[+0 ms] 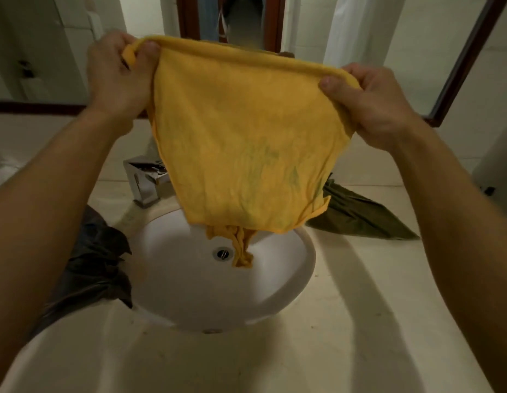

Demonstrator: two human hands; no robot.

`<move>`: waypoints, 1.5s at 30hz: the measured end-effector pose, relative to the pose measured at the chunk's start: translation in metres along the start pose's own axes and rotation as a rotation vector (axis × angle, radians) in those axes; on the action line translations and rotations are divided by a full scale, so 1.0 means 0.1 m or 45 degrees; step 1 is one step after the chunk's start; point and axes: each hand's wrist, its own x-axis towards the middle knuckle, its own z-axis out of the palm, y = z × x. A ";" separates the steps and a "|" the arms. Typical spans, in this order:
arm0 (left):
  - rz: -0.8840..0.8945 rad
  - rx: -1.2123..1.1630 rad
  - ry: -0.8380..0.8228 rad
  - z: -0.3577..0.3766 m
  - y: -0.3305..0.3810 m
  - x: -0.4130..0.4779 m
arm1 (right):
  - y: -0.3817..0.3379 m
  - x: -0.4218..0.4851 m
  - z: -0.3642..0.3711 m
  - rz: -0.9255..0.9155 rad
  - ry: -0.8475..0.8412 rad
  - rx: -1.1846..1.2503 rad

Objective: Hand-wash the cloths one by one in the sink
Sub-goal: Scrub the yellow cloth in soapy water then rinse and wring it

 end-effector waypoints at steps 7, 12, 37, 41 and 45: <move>-0.015 -0.167 -0.098 0.11 -0.03 -0.08 | 0.08 -0.10 -0.11 0.128 -0.041 -0.258; 0.070 -0.073 -0.178 0.33 0.17 -0.18 | 0.03 -0.09 0.18 -0.159 0.145 -0.343; -0.046 -0.089 -0.306 0.87 0.78 -0.31 | -0.25 -0.15 0.52 0.327 0.224 -0.153; 0.019 -0.128 -0.423 0.96 0.87 -0.42 | -0.34 -0.15 0.69 0.349 0.144 0.135; -0.109 -0.233 -0.712 0.86 0.92 -0.42 | -0.38 -0.20 0.60 0.356 -0.017 0.441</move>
